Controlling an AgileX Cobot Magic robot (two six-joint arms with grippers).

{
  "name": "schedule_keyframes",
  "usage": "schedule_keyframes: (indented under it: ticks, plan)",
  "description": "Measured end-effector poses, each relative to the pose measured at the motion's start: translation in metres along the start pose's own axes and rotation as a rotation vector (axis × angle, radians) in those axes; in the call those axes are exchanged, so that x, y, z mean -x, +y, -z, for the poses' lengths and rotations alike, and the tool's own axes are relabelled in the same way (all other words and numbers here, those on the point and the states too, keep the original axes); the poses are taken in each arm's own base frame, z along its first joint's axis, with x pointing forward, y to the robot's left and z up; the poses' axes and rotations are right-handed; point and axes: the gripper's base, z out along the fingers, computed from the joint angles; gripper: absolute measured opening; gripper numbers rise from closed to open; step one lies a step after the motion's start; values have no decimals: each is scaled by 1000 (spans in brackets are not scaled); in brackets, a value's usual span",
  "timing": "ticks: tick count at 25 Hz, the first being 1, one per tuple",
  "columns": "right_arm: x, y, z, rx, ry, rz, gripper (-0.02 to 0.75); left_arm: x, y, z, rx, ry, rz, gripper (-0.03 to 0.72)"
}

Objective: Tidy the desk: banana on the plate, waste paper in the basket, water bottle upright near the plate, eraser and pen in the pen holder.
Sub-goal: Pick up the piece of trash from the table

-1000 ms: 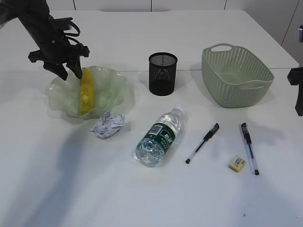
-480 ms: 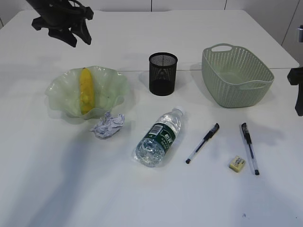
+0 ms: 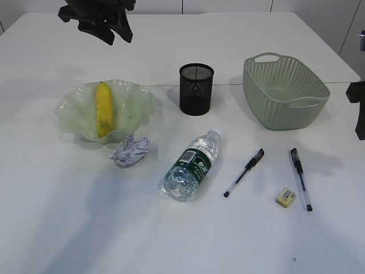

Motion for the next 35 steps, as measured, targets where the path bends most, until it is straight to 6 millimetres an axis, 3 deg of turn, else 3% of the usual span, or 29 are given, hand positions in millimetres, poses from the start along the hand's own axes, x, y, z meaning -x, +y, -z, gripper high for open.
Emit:
schedule_keyframes:
  ticks: [12,21,28,35]
  plan:
    - [0,0,0,0,0,0,428,6,-19,46,-9,-80,-40,330]
    - [0,0,0,0,0,0,428,-10,-29,93,0,-77,-71,347]
    - [0,0,0,0,0,0,428,-33,-43,95,45,-3,-139,347]
    - [0,0,0,0,0,0,428,-69,-51,72,105,152,-204,349]
